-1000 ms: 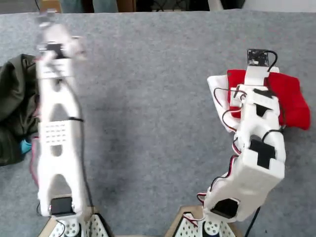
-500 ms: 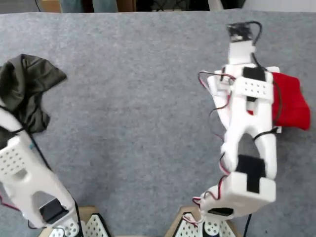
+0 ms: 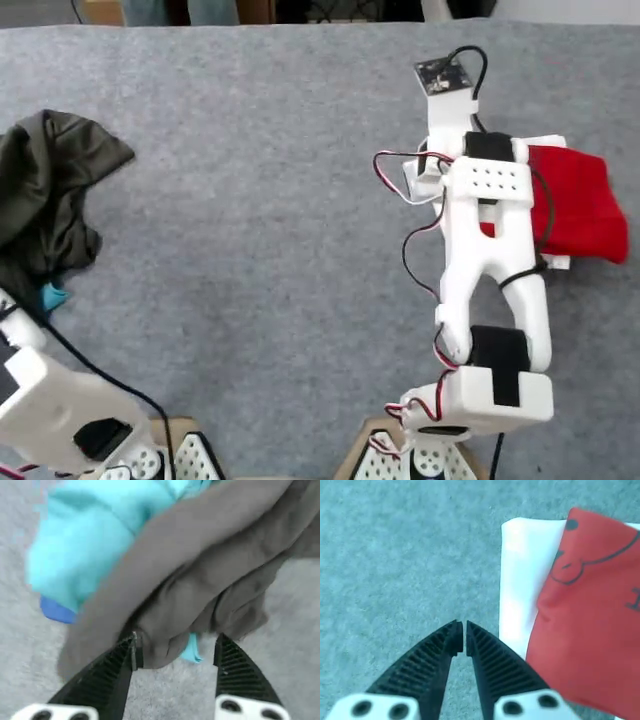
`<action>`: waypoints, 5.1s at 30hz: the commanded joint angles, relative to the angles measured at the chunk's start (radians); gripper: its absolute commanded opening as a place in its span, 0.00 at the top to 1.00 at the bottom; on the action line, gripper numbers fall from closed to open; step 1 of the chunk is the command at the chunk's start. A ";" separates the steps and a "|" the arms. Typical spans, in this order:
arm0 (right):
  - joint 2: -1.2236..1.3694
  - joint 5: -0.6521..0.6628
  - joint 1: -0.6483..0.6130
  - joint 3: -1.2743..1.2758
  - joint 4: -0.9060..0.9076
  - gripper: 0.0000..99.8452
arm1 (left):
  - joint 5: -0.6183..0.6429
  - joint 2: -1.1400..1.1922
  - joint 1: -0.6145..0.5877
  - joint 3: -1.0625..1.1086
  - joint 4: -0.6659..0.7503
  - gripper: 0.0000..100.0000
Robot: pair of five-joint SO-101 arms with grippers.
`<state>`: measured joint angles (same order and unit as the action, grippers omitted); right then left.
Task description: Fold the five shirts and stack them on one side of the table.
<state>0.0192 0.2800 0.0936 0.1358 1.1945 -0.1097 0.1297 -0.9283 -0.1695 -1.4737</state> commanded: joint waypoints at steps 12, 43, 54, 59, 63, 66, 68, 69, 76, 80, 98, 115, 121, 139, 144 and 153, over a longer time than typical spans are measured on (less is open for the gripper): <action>-0.044 0.000 -0.006 -0.039 0.006 0.98 | -0.005 -0.190 0.045 0.475 0.365 0.95; -0.051 0.201 0.144 -0.111 0.204 0.82 | 0.370 -0.427 1.305 0.219 0.043 0.70; -0.048 0.204 -0.322 -0.117 0.422 0.75 | 0.207 -0.399 0.581 0.076 -0.239 0.70; -0.021 0.196 -0.638 -0.102 0.339 0.75 | 0.058 -0.399 0.239 0.300 -0.137 0.70; 0.097 0.195 -0.766 -0.056 0.161 0.75 | -0.015 -0.408 0.074 0.492 -0.014 0.70; 0.231 0.140 -0.784 -0.056 0.054 0.75 | -0.054 -0.408 0.013 0.550 0.017 0.70; 0.315 0.091 -0.784 -0.085 0.029 0.75 | -0.075 -0.408 -0.015 0.556 0.014 0.70; 0.354 0.075 -0.779 -0.108 0.029 0.76 | -0.080 -0.408 -0.025 0.556 0.014 0.70; 0.483 -0.005 -0.720 -0.312 0.141 0.96 | -0.095 -0.408 -0.041 0.556 0.015 0.70; 0.483 -0.008 -0.703 -0.455 0.313 0.99 | -0.095 -0.400 -0.041 0.559 0.020 0.70; 0.409 -0.189 -1.065 -1.389 0.572 0.99 | -0.089 -0.397 -0.213 0.573 0.163 0.70; -0.242 -0.058 -0.559 -0.395 0.572 0.99 | -0.087 -0.397 -0.145 0.572 0.157 0.70; -0.472 0.138 -0.315 0.094 0.522 0.99 | -0.006 -0.397 0.041 0.572 0.155 0.70; -0.541 0.413 -0.041 0.665 0.132 0.99 | 0.373 -0.364 0.868 0.341 0.224 0.70; -0.541 0.331 -0.043 0.676 0.031 0.99 | 0.377 -0.138 0.978 0.354 0.284 0.73; -0.542 0.315 -0.043 0.676 -0.026 0.99 | 0.376 0.275 0.855 0.193 0.190 0.84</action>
<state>-0.4933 0.5992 0.0598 0.8186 1.1838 0.2647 0.3567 -0.0353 0.1281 -1.2236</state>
